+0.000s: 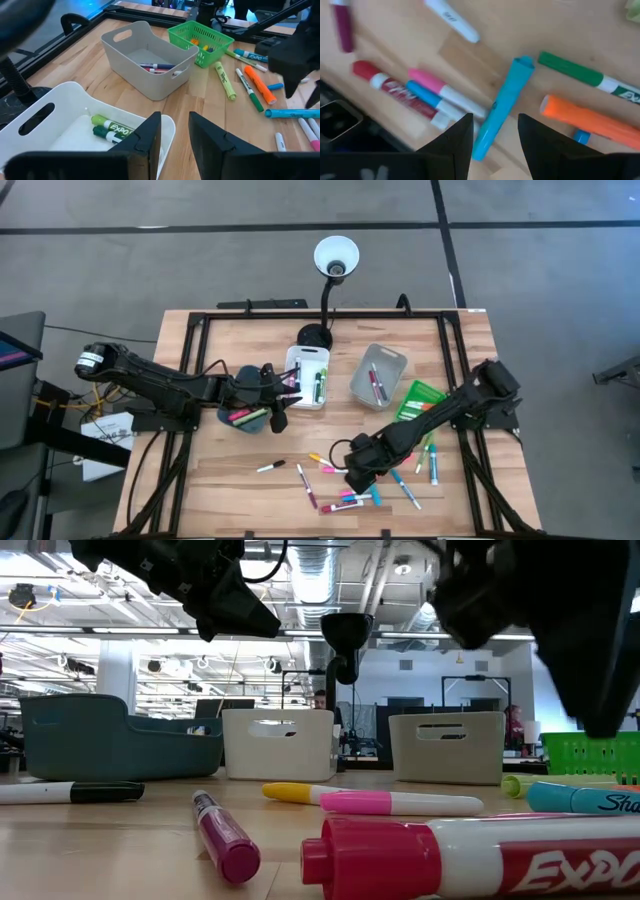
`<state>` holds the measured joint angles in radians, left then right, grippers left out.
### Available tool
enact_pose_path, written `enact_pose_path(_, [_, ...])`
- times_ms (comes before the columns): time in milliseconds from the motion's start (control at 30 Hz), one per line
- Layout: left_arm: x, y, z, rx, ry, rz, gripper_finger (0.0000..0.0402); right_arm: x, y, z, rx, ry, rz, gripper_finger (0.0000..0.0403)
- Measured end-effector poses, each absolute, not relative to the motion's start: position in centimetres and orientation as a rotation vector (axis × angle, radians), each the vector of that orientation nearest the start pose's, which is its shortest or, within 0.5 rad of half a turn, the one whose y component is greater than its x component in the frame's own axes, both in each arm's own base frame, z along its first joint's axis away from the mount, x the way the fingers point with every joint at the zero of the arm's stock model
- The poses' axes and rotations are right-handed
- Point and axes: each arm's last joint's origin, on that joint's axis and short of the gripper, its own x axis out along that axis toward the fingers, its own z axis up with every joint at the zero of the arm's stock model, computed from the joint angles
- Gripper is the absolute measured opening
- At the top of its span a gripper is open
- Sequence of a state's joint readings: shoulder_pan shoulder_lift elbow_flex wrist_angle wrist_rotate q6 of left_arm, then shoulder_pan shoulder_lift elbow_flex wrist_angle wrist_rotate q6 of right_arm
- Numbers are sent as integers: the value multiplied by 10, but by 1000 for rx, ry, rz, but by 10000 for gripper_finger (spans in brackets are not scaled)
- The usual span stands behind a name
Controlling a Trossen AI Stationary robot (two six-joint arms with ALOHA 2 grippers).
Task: Pick & Place Markers
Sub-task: Put the light blue highlighter into the blue bin
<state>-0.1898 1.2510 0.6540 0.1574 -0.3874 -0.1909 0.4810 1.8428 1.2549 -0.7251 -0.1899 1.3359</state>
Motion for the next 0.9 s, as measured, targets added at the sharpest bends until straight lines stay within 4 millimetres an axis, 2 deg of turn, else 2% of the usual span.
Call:
enact_pose_path(300, [256,-38,226,-62,402,234,95,319,158,152,893,1507,-478,127])
enact_pose_path(633, [256,-38,226,-62,402,233,95,323,160,126,860,1586,-500,120])
enact_pose_path(767, [256,-38,226,-62,402,233,95,324,157,124,837,1595,-485,95])
enact_pose_path(900, [256,-38,226,-62,402,234,95,325,152,131,827,1586,-433,58])
